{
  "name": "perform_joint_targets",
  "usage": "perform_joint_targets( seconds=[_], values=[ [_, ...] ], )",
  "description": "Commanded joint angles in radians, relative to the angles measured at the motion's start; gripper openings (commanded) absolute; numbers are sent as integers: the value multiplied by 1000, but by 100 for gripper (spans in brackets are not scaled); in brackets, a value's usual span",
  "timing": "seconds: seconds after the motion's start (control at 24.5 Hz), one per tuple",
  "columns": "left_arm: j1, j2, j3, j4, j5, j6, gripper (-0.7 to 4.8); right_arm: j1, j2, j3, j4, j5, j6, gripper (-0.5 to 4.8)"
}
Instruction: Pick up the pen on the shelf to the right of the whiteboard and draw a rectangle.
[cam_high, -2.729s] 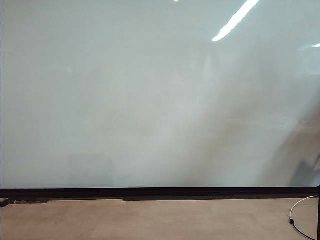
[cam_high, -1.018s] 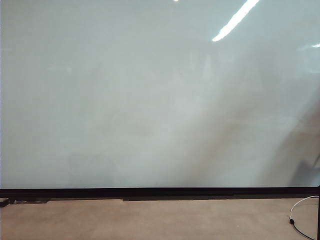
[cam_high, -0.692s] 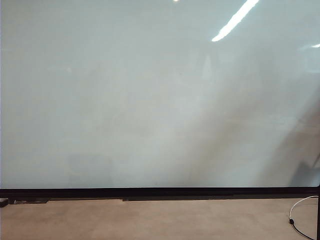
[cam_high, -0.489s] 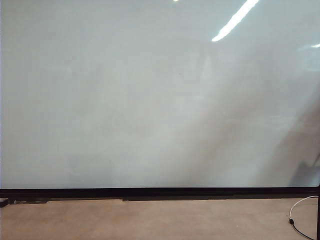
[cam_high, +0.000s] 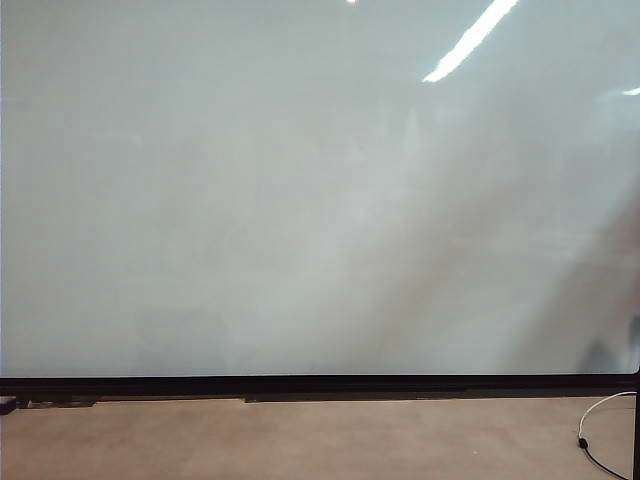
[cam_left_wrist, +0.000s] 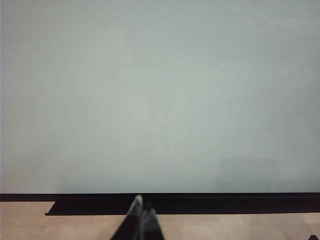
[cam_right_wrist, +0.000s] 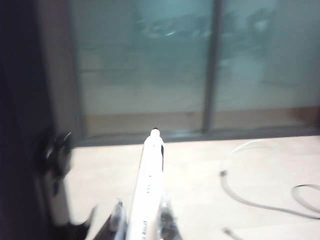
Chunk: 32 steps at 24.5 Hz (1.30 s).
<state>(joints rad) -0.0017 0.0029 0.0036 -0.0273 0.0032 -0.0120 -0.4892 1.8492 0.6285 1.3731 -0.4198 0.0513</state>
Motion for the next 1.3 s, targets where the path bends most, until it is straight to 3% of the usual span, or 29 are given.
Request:
perform_joint_targets(
  seconds=[0.04,0.08,0.37,0.57,0.65,0.77,0.94,1.18,1.3],
  values=[
    [0,0,3,6,0,4,-4,6,-78,-45,8,89,-29,-5],
    [0,0,3,6,0,4,-4,8,-93,-58,8,104,-29,-5],
    [0,0,3,6,0,4,-4,185,-311,-271,13,474,-170,-5],
    [0,0,3,6,0,4,-5,300,-474,-378,16,599,-219,-5],
    [0,0,3,6,0,4,-4,388,-590,-441,6,642,-270,-5],
    [0,0,3,6,0,4,-4,461,-685,-484,-33,650,-289,-5],
    [0,0,3,6,0,4,-4,582,-806,-493,-212,626,-372,-5],
    [0,0,3,6,0,4,-4,729,-855,-476,-390,449,-476,-5],
    [0,0,3,6,0,4,-4,780,-854,-391,-563,356,-531,-5]
  ],
)
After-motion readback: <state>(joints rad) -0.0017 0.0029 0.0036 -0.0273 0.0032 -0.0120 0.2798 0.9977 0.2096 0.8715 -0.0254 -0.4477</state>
